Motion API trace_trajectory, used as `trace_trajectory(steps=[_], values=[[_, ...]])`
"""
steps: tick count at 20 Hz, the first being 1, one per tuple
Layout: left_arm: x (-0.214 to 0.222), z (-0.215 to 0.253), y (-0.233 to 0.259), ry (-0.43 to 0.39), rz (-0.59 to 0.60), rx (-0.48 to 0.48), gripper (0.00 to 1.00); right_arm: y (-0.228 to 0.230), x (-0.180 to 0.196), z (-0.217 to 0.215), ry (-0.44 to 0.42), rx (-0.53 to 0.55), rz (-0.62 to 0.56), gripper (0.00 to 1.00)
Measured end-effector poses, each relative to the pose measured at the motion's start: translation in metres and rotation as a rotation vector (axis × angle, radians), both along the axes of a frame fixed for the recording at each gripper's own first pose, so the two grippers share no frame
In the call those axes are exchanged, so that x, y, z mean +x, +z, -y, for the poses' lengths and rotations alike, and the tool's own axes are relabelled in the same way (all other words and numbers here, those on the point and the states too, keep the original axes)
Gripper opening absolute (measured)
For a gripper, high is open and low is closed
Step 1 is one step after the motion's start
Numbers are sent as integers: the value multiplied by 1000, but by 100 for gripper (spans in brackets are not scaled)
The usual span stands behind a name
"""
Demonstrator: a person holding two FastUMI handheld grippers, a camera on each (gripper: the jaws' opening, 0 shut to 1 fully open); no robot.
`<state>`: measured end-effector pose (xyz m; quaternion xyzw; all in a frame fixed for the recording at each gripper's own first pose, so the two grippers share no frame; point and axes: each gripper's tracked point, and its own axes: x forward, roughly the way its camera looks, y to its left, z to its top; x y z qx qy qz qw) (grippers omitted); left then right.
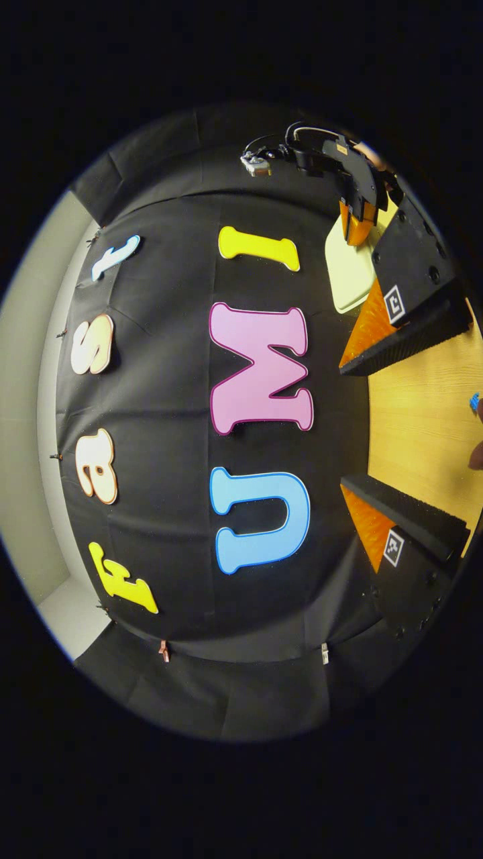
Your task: Press the lid of the desktop garbage bin to open it, pick up the crumpled paper on the desktop and throw it into the bin, then pick up the pop can on the desktop and drop it into the bin, and finally close the garbage bin lid.
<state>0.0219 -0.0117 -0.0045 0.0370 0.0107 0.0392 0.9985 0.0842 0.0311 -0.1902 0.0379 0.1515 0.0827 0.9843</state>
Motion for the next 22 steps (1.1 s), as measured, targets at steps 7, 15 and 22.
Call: trace_trajectory(steps=[7,15,22], values=[[1,-3,-4,9,-6,-9,95,-6,-1,2,-4,5,4,6],[-2,-5,-3,12,0,-22,95,6,-2,0,-18,90,-17,4],[-7,-6,-7,4,-7,-36,95,44,-12,12,-35,19,104,5]])
